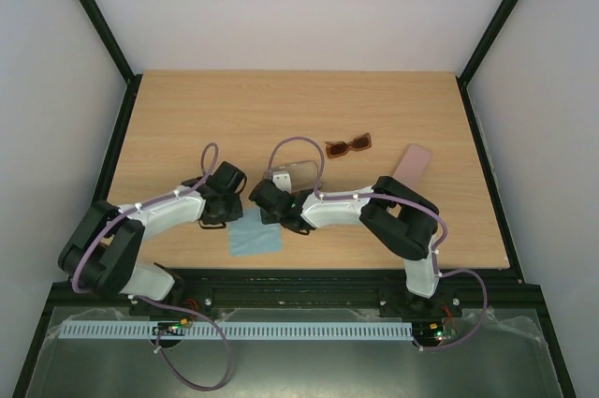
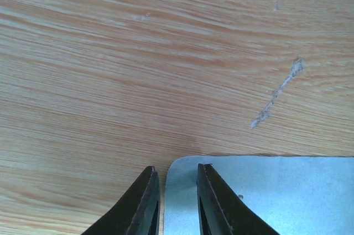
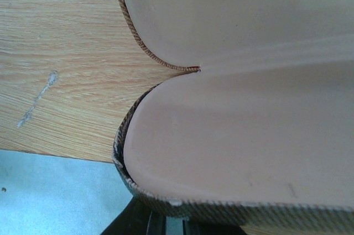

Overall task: Organize the sunglasses
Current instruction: Fold the glasses cleaning cloth at the center of the board.

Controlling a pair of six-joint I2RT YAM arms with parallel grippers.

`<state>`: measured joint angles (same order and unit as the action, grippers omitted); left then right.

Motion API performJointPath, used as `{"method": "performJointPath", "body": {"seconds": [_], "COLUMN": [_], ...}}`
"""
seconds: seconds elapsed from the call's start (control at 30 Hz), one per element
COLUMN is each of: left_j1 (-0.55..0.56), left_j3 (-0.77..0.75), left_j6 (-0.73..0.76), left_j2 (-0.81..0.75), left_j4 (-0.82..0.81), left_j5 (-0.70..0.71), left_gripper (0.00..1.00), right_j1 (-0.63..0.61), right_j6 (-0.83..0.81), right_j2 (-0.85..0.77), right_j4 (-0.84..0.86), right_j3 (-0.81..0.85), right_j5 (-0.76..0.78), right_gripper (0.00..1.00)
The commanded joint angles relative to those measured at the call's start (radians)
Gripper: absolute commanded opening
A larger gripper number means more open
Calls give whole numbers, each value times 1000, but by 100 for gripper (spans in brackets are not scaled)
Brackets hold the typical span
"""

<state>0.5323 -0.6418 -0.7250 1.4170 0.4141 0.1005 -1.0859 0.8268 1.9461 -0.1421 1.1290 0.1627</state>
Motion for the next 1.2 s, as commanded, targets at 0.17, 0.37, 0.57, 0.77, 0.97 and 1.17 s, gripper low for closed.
{"method": "performJointPath", "body": {"seconds": [0.17,0.37,0.57,0.77,0.97,1.17], "left_j1": [8,12,12,11,11,10], "left_j3": [26,30,13,-11,-15,-14], "left_j6": [3,7,-8,-24,-19,-21], "left_j2": [106,94,28,-78,-135,-179], "left_j4": [7,21,45,86,126,136], "left_j5": [-50,-46,-23,-3,-25,-47], "left_gripper": [15,5,2,2,2,2], "right_j1": [2,2,5,20,23,26], "right_j6": [6,7,5,-17,-34,-40], "right_j2": [-2,-13,-51,-113,-165,-216], "right_j4": [15,20,28,40,75,123], "right_j3": [-34,-37,-48,-70,-110,-146], "right_j5": [-11,-9,0,-14,-64,-98], "right_gripper": [8,4,1,1,1,1]}}
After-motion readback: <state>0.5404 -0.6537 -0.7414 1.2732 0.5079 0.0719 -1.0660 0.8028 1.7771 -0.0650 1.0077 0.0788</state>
